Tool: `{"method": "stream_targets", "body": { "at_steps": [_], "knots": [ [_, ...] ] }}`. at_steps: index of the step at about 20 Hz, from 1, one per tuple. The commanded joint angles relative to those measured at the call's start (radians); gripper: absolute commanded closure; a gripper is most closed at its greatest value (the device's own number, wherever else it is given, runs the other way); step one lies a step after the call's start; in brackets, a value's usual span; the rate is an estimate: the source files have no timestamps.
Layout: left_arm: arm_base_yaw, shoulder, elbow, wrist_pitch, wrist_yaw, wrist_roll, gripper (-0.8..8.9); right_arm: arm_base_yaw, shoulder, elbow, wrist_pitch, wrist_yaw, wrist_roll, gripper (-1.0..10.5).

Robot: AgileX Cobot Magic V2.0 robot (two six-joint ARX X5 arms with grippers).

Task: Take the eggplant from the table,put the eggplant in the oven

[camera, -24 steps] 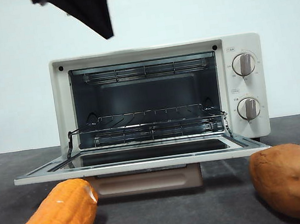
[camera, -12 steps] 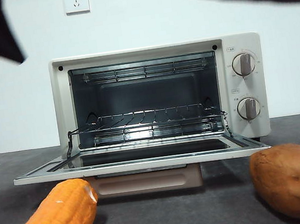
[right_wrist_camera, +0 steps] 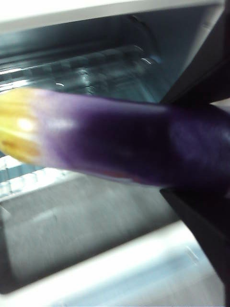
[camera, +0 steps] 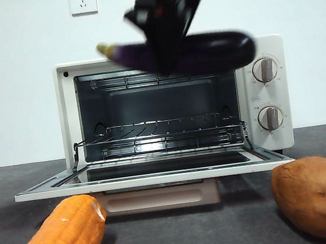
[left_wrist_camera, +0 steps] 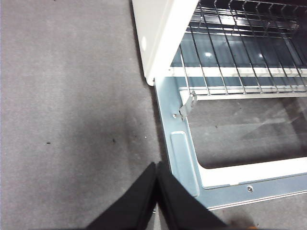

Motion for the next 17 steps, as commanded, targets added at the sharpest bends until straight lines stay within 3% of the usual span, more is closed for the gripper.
{"method": "stream_targets", "body": {
  "at_steps": [1,5,8,14,17],
  "knots": [
    [-0.001,0.005,0.006,0.011,0.004,-0.009,8.08,0.000,0.097,0.027,0.097,0.100,-0.133,7.7],
    [-0.001,0.005,0.006,0.011,0.005,-0.009,8.08,-0.013,0.203,0.027,0.292,0.197,-0.201,7.7],
    [-0.001,0.005,0.006,0.011,0.006,-0.008,8.08,-0.044,0.247,0.027,0.393,0.203,-0.208,7.7],
    [-0.001,0.005,0.006,0.014,0.007,-0.004,8.08,-0.074,0.250,0.027,0.395,0.193,-0.188,6.5],
    [-0.001,0.005,0.006,0.026,0.007,-0.002,8.08,-0.074,0.250,0.027,0.388,0.164,-0.156,6.5]
  ]
}}
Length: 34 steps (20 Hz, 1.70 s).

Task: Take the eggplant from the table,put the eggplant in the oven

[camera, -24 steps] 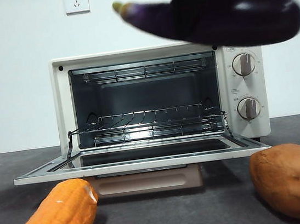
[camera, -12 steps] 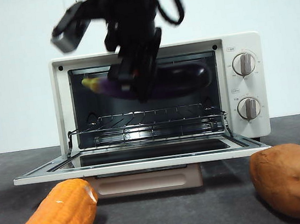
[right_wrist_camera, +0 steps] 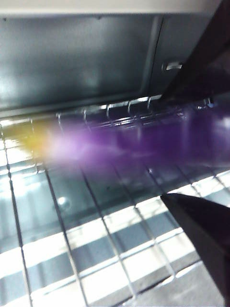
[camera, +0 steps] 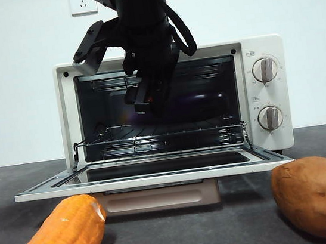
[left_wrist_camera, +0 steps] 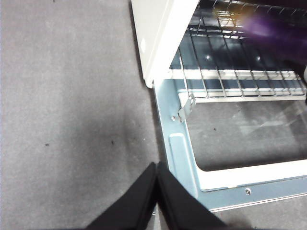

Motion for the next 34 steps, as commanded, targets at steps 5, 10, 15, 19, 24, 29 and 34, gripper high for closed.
{"method": "stream_targets", "body": {
  "at_steps": [5,10,15,19,24,29,34],
  "knots": [
    [-0.001,0.005,0.006,0.016,0.005,0.012,8.08,0.011,0.024,0.023,0.004,-0.009,0.076,6.5],
    [-0.001,0.006,0.006,0.016,0.005,0.022,8.08,0.011,0.024,0.023,-0.039,-0.009,0.108,6.5],
    [-0.001,0.006,0.006,0.016,0.005,0.025,8.08,0.011,0.024,0.023,-0.056,-0.009,0.126,6.5],
    [-0.001,0.006,0.006,0.016,0.016,0.025,8.08,0.019,0.018,0.023,-0.070,-0.010,0.126,6.5],
    [-0.001,0.041,0.006,0.019,0.021,0.048,8.08,0.089,-0.072,0.023,-0.129,-0.014,0.152,6.6],
    [0.048,0.190,0.006,0.064,0.155,0.092,8.08,0.142,-0.252,0.023,-0.393,-0.218,0.351,7.5],
    [0.159,0.344,0.006,0.092,0.296,0.127,8.08,0.172,-0.431,0.023,-0.558,-0.395,0.441,8.5]
  ]
}}
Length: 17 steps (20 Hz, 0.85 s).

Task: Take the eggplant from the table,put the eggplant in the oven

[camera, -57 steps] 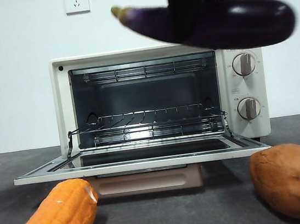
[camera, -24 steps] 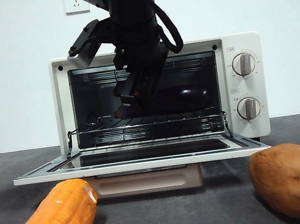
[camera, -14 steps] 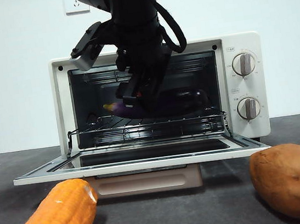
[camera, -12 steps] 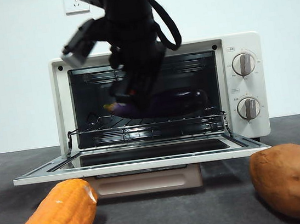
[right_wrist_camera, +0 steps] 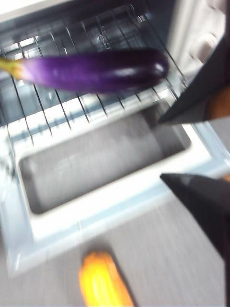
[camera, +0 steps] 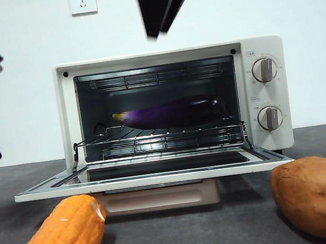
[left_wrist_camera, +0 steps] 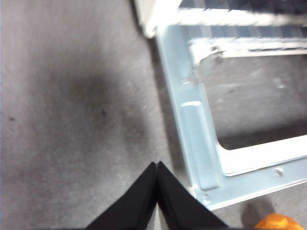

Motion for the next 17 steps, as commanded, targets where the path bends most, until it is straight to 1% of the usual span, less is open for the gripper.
{"method": "stream_targets", "body": {
  "at_steps": [1,2,4,5,7,12,17],
  "knots": [
    [0.039,0.069,0.006,0.034,0.106,0.027,8.08,0.028,-0.062,0.023,-0.029,-0.050,0.050,8.8],
    [0.057,0.102,0.006,0.046,0.142,0.030,8.08,0.036,-0.103,0.023,-0.040,-0.069,0.051,9.1],
    [0.080,0.161,0.006,0.062,0.169,0.042,8.08,0.049,-0.167,0.023,-0.046,-0.086,0.054,9.4],
    [0.089,0.189,0.006,0.066,0.182,0.057,8.08,0.054,-0.204,0.023,-0.047,-0.087,0.055,9.4],
    [0.101,0.244,0.006,0.079,0.217,0.058,8.08,0.056,-0.260,0.023,-0.048,-0.087,0.066,9.4],
    [0.105,0.362,0.010,0.089,0.377,0.084,8.08,0.056,-0.360,0.023,-0.056,-0.086,0.072,9.4],
    [0.106,0.409,0.010,0.088,0.437,0.108,8.08,0.056,-0.394,0.023,-0.069,-0.086,0.072,9.4]
  ]
}}
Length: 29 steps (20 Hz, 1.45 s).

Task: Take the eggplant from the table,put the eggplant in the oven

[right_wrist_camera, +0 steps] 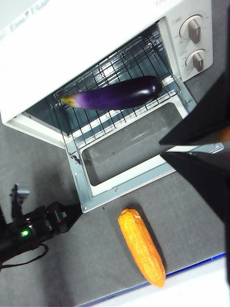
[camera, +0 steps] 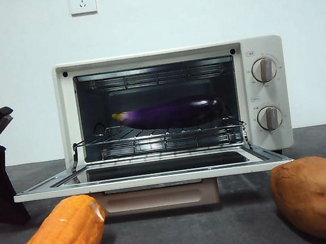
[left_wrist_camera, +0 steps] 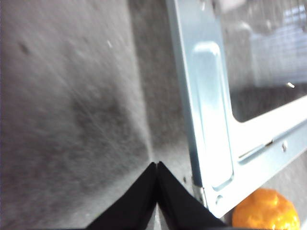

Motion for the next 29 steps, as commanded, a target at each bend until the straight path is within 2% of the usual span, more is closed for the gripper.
{"method": "stream_targets", "body": {
  "at_steps": [1,7,15,19,25,29],
  "knots": [
    [0.001,0.032,0.011,0.005,0.042,0.036,8.08,0.013,-0.001,0.023,-0.005,-0.002,0.014,9.4],
    [0.002,0.062,0.012,0.006,0.161,0.065,8.08,0.013,-0.015,0.023,-0.013,0.001,0.014,9.4],
    [0.021,0.063,0.015,0.032,0.219,0.069,8.08,0.013,-0.018,0.023,-0.037,0.001,0.023,9.4],
    [0.038,0.063,0.024,0.067,0.278,0.069,8.08,0.013,-0.018,0.023,-0.059,0.001,0.040,9.4],
    [0.049,0.063,0.082,0.101,0.401,0.067,8.08,0.013,-0.018,0.023,-0.093,-0.003,0.064,9.4],
    [0.049,0.063,0.158,0.125,0.468,0.044,8.08,0.013,-0.018,0.020,-0.095,-0.036,0.073,9.4]
  ]
}}
